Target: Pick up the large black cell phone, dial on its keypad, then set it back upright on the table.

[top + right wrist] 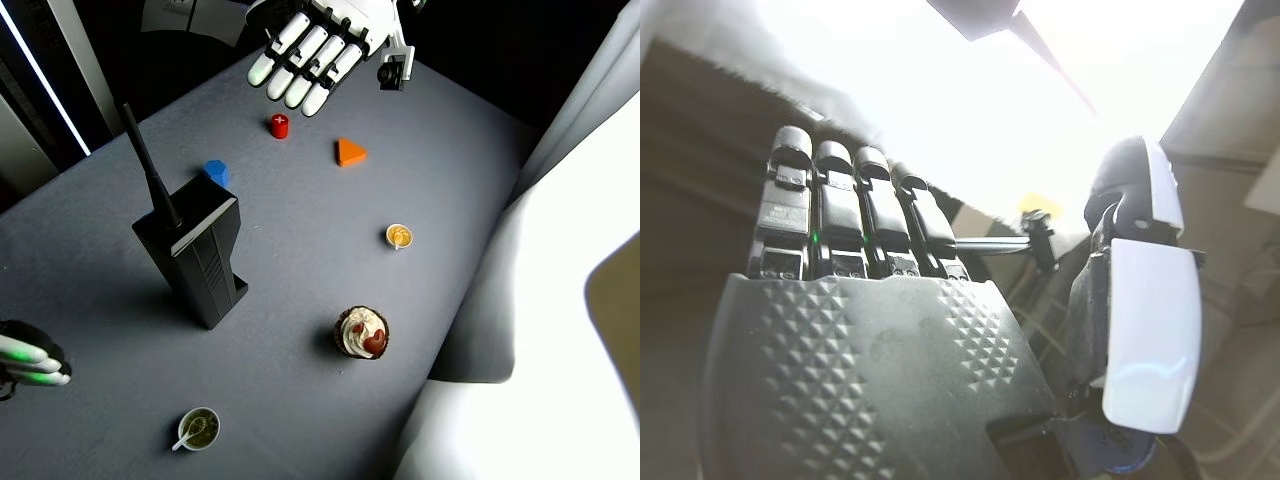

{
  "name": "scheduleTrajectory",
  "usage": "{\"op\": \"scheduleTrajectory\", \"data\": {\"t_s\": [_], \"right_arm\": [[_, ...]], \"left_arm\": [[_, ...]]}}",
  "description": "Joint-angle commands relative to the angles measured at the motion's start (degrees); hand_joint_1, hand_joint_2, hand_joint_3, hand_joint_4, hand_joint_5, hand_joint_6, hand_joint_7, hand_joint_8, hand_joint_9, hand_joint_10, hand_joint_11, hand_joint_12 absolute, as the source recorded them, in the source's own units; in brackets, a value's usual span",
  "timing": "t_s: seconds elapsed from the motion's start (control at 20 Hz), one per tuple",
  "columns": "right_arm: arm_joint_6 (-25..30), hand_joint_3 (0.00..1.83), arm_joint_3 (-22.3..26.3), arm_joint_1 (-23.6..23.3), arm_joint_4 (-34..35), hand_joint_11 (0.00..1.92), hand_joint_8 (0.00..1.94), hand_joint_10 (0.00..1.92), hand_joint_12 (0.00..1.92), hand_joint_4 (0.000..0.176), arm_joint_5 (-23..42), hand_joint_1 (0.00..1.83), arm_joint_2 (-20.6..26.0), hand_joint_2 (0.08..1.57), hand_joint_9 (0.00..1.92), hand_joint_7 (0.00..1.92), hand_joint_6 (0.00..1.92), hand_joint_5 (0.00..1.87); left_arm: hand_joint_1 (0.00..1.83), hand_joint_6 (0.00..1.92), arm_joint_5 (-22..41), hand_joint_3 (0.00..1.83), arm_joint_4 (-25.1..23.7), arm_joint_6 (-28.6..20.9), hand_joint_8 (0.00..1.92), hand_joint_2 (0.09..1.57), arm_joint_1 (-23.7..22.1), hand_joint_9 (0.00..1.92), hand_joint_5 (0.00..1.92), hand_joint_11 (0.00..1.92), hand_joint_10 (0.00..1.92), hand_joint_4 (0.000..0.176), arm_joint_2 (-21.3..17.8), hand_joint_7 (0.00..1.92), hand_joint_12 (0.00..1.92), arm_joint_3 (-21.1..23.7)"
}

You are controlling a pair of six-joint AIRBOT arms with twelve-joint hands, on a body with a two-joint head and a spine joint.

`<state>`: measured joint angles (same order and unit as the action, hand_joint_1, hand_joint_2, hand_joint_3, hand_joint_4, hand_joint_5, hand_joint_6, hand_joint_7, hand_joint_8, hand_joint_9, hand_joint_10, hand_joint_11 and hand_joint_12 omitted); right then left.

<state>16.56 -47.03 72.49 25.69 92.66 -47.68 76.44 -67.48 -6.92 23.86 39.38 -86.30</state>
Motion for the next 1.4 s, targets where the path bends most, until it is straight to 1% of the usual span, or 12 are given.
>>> {"op": "scheduleTrajectory", "data": {"t_s": [0.0, 0.1, 0.15, 0.25, 0.35, 0.55, 0.6, 0.85, 1.0, 1.05, 1.2, 1.35], "right_arm": [[0.49, 0.00, -0.75, -0.57, -0.72, 0.00, 0.00, 0.00, 0.11, 0.000, 6.78, 0.61, 0.01, 0.95, 0.00, 0.00, 0.00, 0.00], [0.09, 0.00, -2.52, -1.00, -3.37, 0.00, 0.00, 0.00, 0.11, 0.000, 6.78, 0.65, -1.16, 0.95, 0.00, 0.00, 0.00, 0.00], [-0.24, 0.00, -3.41, -1.05, -4.13, 0.00, 0.00, 0.00, 0.16, 0.000, 6.79, 0.64, -1.78, 0.96, 0.00, 0.00, 0.00, 0.00], [-0.24, 0.00, -4.93, -1.13, -4.14, 0.00, 0.00, 0.00, 0.19, 0.000, 6.77, 0.65, -2.73, 0.96, 0.00, 0.00, 0.00, 0.00], [-0.28, 0.00, -6.68, -1.65, -4.12, 0.00, 0.00, 0.00, 0.17, 0.000, 6.77, 0.70, -3.97, 0.96, 0.00, 0.00, 0.00, 0.00], [-1.12, 0.01, -10.68, -4.15, -3.94, 0.00, 0.00, 0.00, 0.09, 0.000, 6.76, 0.68, -6.77, 0.98, 0.00, 0.00, 0.00, 0.00], [-1.21, 0.00, -11.50, -4.67, -3.94, 0.00, 0.00, 0.00, 0.12, 0.000, 6.56, 0.68, -7.33, 0.98, 0.00, 0.00, 0.00, 0.00], [-1.46, 0.00, -12.93, -6.64, -3.75, 0.00, 0.00, 0.00, 0.12, 0.000, 5.02, 0.72, -8.69, 0.98, 0.00, 0.00, 0.00, 0.00], [-2.05, 0.00, -14.26, -7.55, -3.74, 0.01, 0.00, 0.00, 0.06, 0.000, 4.71, 0.68, -9.93, 0.98, 0.00, 0.00, 0.00, 0.00], [-2.22, 0.00, -14.54, -7.80, -3.75, 0.00, 0.00, 0.00, 0.06, 0.000, 4.60, 0.71, -10.17, 0.98, 0.00, 0.00, 0.00, 0.00], [-2.91, 0.00, -15.24, -9.51, -3.75, 0.00, 0.00, 0.00, 0.11, 0.000, 3.39, 0.76, -10.90, 0.97, 0.00, 0.00, 0.00, 0.00], [-3.08, 0.00, -15.55, -10.97, -3.77, 0.00, 0.00, 0.00, 0.04, 0.000, 2.05, 0.76, -11.15, 0.98, 0.00, 0.00, 0.00, 0.00]], "left_arm": [[0.00, 0.00, 4.02, 0.00, 5.55, 0.04, 0.00, 1.12, -1.18, 0.13, 0.19, 0.00, 0.00, 0.025, -0.43, 0.19, 0.35, -0.02], [0.00, 0.00, 4.00, 0.00, 5.55, 0.04, 0.00, 1.12, -1.17, 0.11, 0.17, 0.00, 0.00, 0.029, -0.43, 0.16, 0.29, -0.03], [0.00, 0.00, 3.97, 0.00, 5.55, 0.04, 0.00, 1.12, -1.16, 0.10, 0.17, 0.00, 0.00, 0.029, -0.44, 0.15, 0.26, -0.04], [0.00, 0.00, 3.98, 0.00, 5.55, 0.04, 0.00, 1.12, -1.22, 0.12, 0.17, 0.00, 0.01, 0.028, -0.44, 0.17, 0.30, -0.05], [0.00, 0.00, 4.11, 0.00, 5.56, 0.04, 0.00, 1.12, -1.23, 0.10, 0.16, 0.00, 0.00, 0.030, -0.44, 0.16, 0.25, -0.07], [0.00, 0.00, 4.25, 0.00, 5.56, 0.03, 0.00, 1.12, -1.26, 0.10, 0.16, 0.00, 0.00, 0.031, -0.42, 0.15, 0.24, -0.25], [0.00, 0.00, 4.28, 0.00, 5.56, 0.03, 0.00, 1.12, -1.27, 0.08, 0.14, 0.00, 0.00, 0.032, -0.41, 0.13, 0.22, -0.32], [0.00, 0.00, 4.45, 0.00, 5.55, 0.03, 0.00, 1.12, -1.37, 0.11, 0.16, 0.00, 0.01, 0.037, -0.36, 0.13, 0.28, -0.57], [0.00, 0.00, 4.48, 0.00, 5.55, 0.03, 0.00, 1.13, -1.40, 0.09, 0.16, 0.00, 0.00, 0.036, -0.36, 0.13, 0.25, -0.66], [0.00, 0.00, 4.53, 0.00, 5.55, 0.03, 0.00, 1.13, -1.41, 0.09, 0.16, 0.00, 0.00, 0.031, -0.34, 0.13, 0.24, -0.71], [0.00, 0.00, 4.59, 0.00, 5.55, 0.04, 0.00, 1.13, -1.48, 0.09, 0.16, 0.00, 0.00, 0.030, -0.32, 0.13, 0.24, -0.79], [0.00, 0.00, 4.61, 0.00, 5.55, 0.04, 0.00, 1.12, -1.53, 0.09, 0.15, 0.00, 0.00, 0.033, -0.31, 0.14, 0.23, -0.75]]}}
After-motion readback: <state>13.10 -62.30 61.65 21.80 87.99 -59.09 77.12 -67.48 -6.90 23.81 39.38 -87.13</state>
